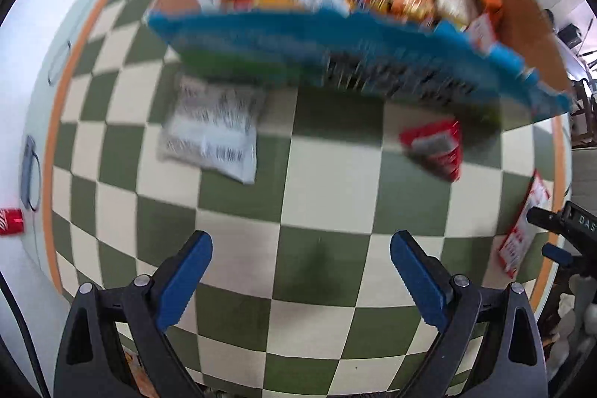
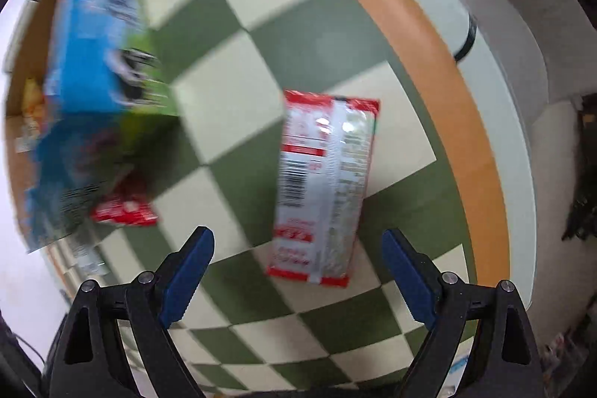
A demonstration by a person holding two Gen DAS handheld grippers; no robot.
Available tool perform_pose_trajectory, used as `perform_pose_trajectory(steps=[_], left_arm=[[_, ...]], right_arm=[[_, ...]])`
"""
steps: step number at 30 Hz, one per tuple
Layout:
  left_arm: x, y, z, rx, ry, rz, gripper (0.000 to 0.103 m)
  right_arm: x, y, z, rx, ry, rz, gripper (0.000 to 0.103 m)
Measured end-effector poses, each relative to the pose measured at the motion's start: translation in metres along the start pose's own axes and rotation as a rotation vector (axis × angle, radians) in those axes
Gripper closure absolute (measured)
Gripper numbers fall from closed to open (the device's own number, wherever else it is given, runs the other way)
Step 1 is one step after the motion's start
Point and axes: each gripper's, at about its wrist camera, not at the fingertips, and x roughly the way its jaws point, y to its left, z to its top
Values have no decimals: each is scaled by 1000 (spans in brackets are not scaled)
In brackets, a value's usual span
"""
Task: Organize snacks
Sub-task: 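Grasp the red-and-white strip packet with the right gripper while the left reaches toward the white packet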
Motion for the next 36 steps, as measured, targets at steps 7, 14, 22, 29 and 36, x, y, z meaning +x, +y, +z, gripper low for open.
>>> perform_pose_trajectory(steps=[7,14,22,29,36], left_arm=[[18,12,1,-27,18,-2,5],[13,49,17,-62,-4,-12,5],[27,87,65,-53,29,-59,5],[62,71,83,19,115,-52,5],[69,63,84,30,92,-43,15]], right_arm=[[33,8,3,-46,-15,-161,30],[37,55,-25,-239,-37,-167,54],[48,120,-55,-373,2,-73,55],[48,139,-63,-415,-2,-66,55],[39,127,-61,-423,-1,-68,55]])
